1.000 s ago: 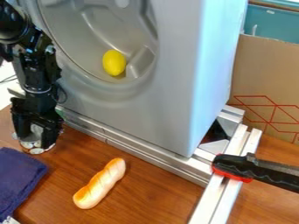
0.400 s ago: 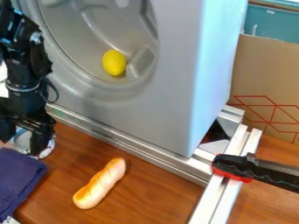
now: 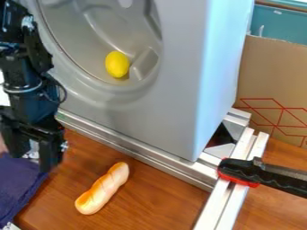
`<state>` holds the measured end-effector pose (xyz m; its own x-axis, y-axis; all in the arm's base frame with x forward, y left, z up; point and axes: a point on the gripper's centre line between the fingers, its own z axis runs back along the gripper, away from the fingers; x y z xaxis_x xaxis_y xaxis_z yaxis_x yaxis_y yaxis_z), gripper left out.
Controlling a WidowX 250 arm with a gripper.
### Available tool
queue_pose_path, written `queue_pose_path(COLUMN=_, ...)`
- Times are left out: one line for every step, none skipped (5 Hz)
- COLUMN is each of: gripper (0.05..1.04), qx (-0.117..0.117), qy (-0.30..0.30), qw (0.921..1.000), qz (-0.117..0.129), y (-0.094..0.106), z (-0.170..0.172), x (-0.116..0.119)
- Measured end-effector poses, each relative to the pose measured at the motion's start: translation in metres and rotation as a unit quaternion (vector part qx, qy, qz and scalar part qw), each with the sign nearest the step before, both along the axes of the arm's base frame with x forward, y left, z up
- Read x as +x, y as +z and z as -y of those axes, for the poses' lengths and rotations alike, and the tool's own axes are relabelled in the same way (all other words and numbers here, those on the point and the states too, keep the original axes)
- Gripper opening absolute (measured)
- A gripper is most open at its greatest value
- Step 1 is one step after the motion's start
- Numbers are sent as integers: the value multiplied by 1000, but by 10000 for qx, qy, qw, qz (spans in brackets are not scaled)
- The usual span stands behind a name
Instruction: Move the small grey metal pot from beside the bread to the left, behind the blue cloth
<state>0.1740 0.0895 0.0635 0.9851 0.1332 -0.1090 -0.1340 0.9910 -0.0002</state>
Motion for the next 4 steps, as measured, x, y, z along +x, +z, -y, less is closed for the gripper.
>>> queue_pose_path(gripper=1001, qx=-154, qy=-686, qw=9974, qz=143, y=10, z=27, x=4)
queue_pose_path(gripper=1001, qx=-162, qy=-735, qw=9971, qz=145, y=11, z=28, x=4)
queue_pose_path(gripper=1001, qx=-162, qy=-727, qw=9971, qz=145, y=11, z=28, x=4)
queue_pose_path(gripper=1001, qx=-159, qy=-727, qw=9971, qz=152, y=11, z=28, x=4)
